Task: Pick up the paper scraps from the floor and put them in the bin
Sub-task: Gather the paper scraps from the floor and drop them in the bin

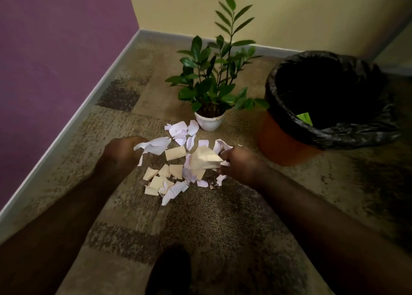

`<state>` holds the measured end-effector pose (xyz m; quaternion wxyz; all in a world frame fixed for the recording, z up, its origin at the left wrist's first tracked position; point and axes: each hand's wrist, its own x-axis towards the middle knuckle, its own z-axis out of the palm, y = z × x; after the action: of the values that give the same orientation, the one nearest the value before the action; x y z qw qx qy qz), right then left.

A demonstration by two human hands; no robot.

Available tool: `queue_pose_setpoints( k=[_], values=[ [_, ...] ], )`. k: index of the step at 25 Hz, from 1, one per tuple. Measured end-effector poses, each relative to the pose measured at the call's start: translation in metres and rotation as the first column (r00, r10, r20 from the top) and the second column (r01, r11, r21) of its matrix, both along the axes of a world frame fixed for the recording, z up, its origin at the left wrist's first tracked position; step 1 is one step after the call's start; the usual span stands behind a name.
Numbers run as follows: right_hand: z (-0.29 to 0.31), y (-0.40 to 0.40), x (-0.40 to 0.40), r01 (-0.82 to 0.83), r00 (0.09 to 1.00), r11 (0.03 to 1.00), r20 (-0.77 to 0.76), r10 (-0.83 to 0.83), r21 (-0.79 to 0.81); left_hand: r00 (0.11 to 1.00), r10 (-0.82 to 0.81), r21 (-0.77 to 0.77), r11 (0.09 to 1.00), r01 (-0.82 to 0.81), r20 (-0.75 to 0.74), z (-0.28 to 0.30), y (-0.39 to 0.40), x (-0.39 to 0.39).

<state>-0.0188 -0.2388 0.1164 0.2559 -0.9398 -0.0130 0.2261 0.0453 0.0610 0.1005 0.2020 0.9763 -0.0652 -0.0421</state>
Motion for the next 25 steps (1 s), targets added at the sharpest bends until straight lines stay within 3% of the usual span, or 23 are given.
queue_pose_setpoints(
  k=[5, 8, 12, 14, 18, 22, 25],
  values=[
    [0.054, -0.018, -0.013, 0.025, 0.992, 1.000, 0.122, -0.026, 0.008, 0.979, -0.163, -0.021, 0.986, 0.166, 0.123, 0.075, -0.045, -0.002],
    [0.093, -0.047, -0.017, 0.119, 0.967, 0.993, 0.228, -0.112, -0.017, 0.970, -0.197, -0.011, 0.980, 0.201, 0.145, 0.125, -0.087, 0.004],
    [0.143, -0.099, -0.023, 0.285, 0.896, 0.955, 0.330, -0.296, 0.082, 0.941, -0.236, -0.044, 0.966, 0.254, 0.242, 0.190, -0.154, 0.017],
    [0.156, -0.128, -0.019, 0.356, 0.868, 0.934, 0.361, -0.339, 0.021, 0.932, -0.239, -0.093, 0.958, 0.273, 0.272, 0.207, -0.187, 0.026],
    [0.138, -0.178, 0.003, 0.512, 0.818, 0.852, 0.368, -0.443, -0.112, 0.921, -0.223, -0.153, 0.947, 0.282, 0.319, 0.187, -0.254, 0.043],
    [0.104, -0.197, 0.019, 0.553, 0.828, 0.784, 0.292, -0.479, -0.282, 0.910, -0.306, -0.191, 0.911, 0.365, 0.279, 0.152, -0.311, 0.053],
    [0.086, -0.203, 0.031, 0.588, 0.807, 0.758, 0.270, -0.525, -0.282, 0.901, -0.361, -0.220, 0.884, 0.413, 0.241, 0.128, -0.342, 0.062]
  ],
)
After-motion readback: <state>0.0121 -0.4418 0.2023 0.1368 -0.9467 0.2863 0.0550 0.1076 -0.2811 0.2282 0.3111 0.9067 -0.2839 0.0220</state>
